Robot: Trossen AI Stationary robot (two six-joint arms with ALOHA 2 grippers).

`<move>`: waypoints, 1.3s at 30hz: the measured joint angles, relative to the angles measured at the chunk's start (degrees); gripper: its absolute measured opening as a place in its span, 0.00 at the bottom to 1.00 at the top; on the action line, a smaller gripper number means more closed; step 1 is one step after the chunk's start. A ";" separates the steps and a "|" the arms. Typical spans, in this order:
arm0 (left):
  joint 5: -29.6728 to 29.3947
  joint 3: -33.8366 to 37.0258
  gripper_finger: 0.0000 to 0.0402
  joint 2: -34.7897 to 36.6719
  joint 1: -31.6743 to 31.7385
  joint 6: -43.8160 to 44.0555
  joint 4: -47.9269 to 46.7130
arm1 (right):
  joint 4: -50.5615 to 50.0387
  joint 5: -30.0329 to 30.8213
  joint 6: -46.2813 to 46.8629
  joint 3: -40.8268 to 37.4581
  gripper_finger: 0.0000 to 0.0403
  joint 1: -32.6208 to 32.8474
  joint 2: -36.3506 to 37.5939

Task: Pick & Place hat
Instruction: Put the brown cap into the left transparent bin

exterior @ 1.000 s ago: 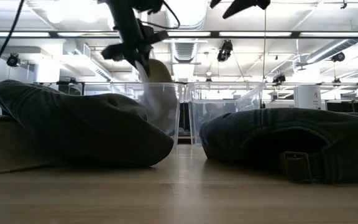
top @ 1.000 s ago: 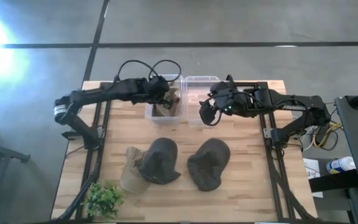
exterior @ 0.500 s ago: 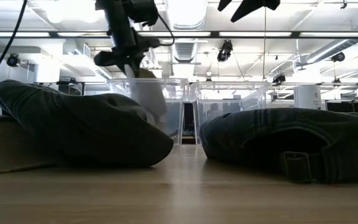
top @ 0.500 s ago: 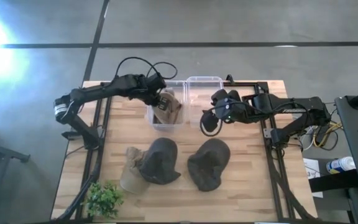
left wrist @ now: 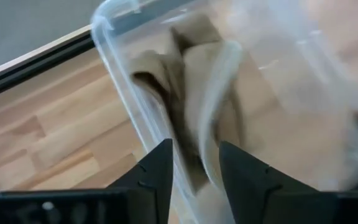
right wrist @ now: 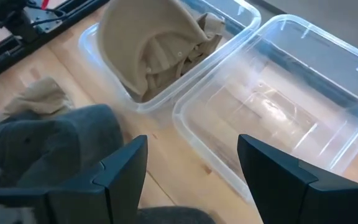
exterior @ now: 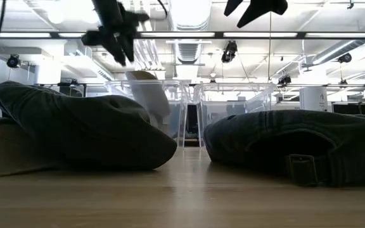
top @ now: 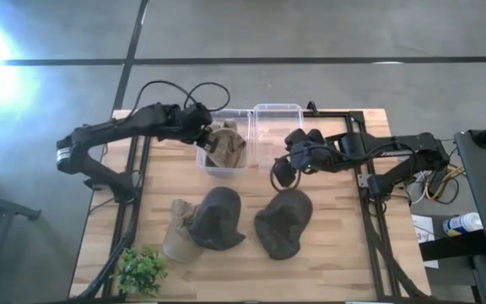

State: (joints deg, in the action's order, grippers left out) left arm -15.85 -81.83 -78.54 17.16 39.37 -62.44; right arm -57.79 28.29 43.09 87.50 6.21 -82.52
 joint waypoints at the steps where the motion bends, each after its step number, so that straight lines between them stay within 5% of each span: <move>1: 0.40 -0.14 0.32 1.50 -1.62 0.05 -0.06 | 0.10 0.02 -0.03 0.00 0.61 0.33 0.00; 11: 1.97 3.15 0.32 9.64 -32.33 7.28 -2.07 | 0.20 0.05 -0.64 -0.16 0.61 1.17 -0.09; 21: 0.52 15.72 0.32 1.01 -63.01 22.08 6.01 | 1.69 -0.29 -1.30 -0.60 0.61 1.15 -0.09; 32: 3.89 11.58 0.32 -15.46 -69.89 20.20 8.09 | 7.77 -4.48 -1.12 -6.35 0.61 1.15 -0.09; 39: 1.64 12.41 0.32 -17.08 -68.91 32.65 -0.52 | 23.79 -11.65 -0.27 -15.77 0.61 1.17 -0.11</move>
State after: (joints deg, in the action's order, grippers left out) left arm -14.21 -69.42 -95.62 -51.75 72.01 -62.96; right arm -34.00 16.64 42.82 71.74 7.38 -82.63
